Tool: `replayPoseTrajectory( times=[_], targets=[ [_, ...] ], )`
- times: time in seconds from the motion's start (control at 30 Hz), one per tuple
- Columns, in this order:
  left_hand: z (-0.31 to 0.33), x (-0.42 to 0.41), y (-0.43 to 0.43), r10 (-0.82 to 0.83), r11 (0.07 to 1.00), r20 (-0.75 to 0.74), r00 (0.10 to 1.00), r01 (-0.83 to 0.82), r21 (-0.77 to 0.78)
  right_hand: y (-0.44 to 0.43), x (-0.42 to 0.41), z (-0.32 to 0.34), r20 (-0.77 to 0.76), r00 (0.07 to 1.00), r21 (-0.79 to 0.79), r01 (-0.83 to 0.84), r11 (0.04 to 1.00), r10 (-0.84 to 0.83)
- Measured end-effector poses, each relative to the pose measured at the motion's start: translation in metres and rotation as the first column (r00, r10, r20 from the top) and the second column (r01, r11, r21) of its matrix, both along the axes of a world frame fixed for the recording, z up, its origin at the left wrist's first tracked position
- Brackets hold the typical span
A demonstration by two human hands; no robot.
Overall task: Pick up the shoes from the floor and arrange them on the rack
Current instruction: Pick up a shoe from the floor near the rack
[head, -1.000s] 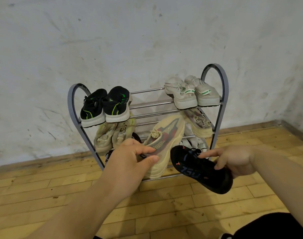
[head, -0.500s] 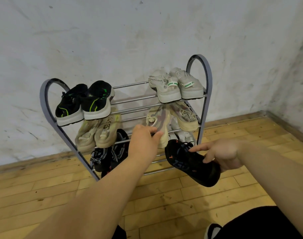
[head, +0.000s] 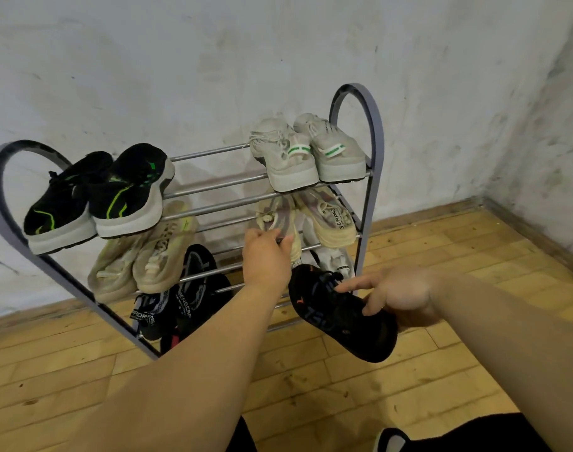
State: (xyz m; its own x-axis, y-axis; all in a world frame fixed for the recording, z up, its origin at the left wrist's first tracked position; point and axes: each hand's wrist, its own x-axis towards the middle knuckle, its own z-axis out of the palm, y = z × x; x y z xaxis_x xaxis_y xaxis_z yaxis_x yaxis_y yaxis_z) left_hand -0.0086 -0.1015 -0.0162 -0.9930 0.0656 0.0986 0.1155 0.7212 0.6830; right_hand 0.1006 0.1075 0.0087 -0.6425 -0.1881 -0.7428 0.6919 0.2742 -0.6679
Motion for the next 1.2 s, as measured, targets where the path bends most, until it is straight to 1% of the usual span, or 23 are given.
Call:
replayPoseTrajectory(
  times=[0.13,0.2,0.3,0.5,0.7,0.8,0.87,1.0,1.07,1.13,1.2],
  targets=[
    [0.001,-0.007,-0.002,-0.091,0.994,0.060,0.994,0.094,-0.054,0.003,-0.001,-0.002,-0.007,0.998,-0.019,0.068,0.997,-0.068],
    [0.001,-0.010,-0.004,-0.103,0.992,0.069,0.992,0.107,-0.066,0.003,0.000,-0.002,-0.005,0.996,-0.016,0.093,0.996,-0.093],
    [-0.002,-0.010,-0.003,-0.099,0.993,0.030,0.995,0.101,-0.059,0.005,0.002,-0.001,0.006,0.996,0.006,0.085,0.996,-0.085],
    [-0.011,-0.006,0.007,-0.083,0.996,0.009,0.997,0.083,-0.024,0.006,0.004,0.000,0.026,0.997,0.001,0.071,0.997,-0.071],
    [-0.013,-0.009,0.007,-0.194,0.981,-0.037,0.980,0.193,-0.019,0.009,0.003,-0.003,0.033,0.997,0.003,0.074,0.997,-0.074],
    [-0.014,-0.011,0.003,-0.241,0.971,-0.030,0.970,0.240,-0.017,0.006,0.002,-0.002,0.031,0.996,0.000,0.084,0.996,-0.084],
    [-0.012,-0.011,0.000,-0.293,0.956,-0.007,0.956,0.293,-0.019,0.004,0.001,0.000,0.026,0.996,0.004,0.086,0.996,-0.086],
    [-0.004,-0.005,-0.007,-0.381,0.924,0.096,0.919,0.381,0.022,0.001,-0.001,0.000,0.024,0.995,0.003,0.092,0.996,-0.092],
    [0.002,0.003,-0.015,-0.374,0.927,0.130,0.918,0.375,0.019,0.003,-0.003,-0.001,0.035,0.995,0.002,0.090,0.996,-0.090],
    [0.010,0.014,-0.024,-0.349,0.936,0.126,0.929,0.352,-0.003,0.007,-0.004,-0.002,0.039,0.996,0.007,0.081,0.997,-0.082],
    [0.020,0.030,-0.034,-0.346,0.937,0.158,0.925,0.348,0.015,0.007,-0.003,-0.001,0.043,0.996,0.012,0.075,0.997,-0.076]
  ],
)
